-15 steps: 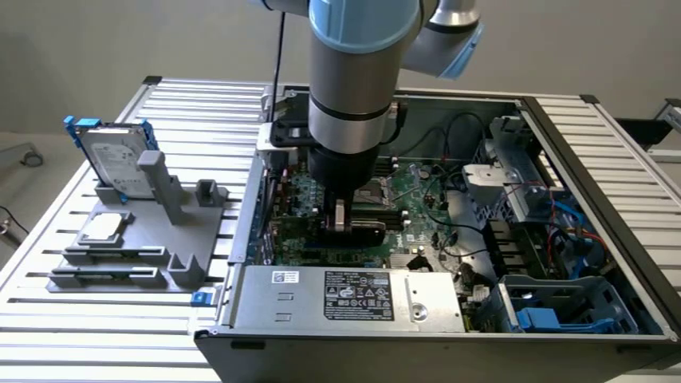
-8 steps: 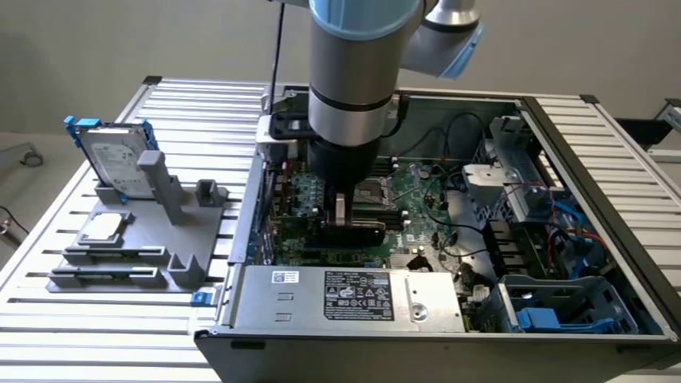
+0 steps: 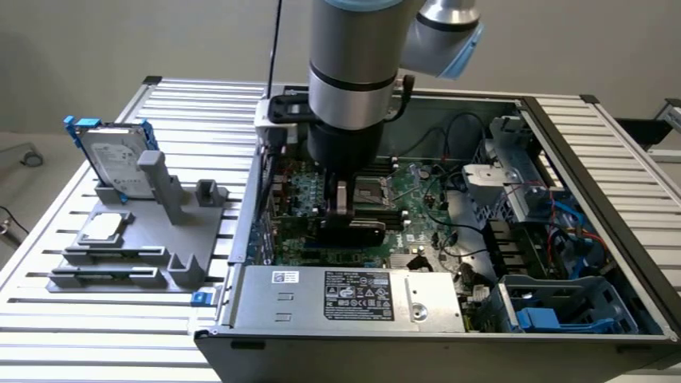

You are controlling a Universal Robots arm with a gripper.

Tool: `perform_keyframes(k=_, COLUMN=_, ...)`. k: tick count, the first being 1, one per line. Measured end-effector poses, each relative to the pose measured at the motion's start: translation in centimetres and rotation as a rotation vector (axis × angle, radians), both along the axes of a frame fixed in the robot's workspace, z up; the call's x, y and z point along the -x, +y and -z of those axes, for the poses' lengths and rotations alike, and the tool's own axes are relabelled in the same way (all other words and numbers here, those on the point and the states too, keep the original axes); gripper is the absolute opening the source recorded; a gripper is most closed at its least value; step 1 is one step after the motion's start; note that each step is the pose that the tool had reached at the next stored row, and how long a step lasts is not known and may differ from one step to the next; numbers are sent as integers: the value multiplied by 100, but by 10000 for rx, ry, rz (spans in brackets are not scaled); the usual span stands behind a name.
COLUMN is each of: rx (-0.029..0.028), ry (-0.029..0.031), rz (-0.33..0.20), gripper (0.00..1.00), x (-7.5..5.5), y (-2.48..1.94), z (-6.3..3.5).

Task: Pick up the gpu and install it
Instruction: 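Insert the gpu into the slot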

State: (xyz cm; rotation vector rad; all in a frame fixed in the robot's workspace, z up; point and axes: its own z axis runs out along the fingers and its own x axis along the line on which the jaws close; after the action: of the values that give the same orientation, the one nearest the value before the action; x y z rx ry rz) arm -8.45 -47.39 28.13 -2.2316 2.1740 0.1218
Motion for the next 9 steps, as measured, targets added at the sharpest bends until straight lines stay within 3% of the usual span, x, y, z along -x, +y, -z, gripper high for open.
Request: perform_keyframes(k=9, rx=2, ry=2, rz=0, gripper=41, x=-28, y=30, z=-50)
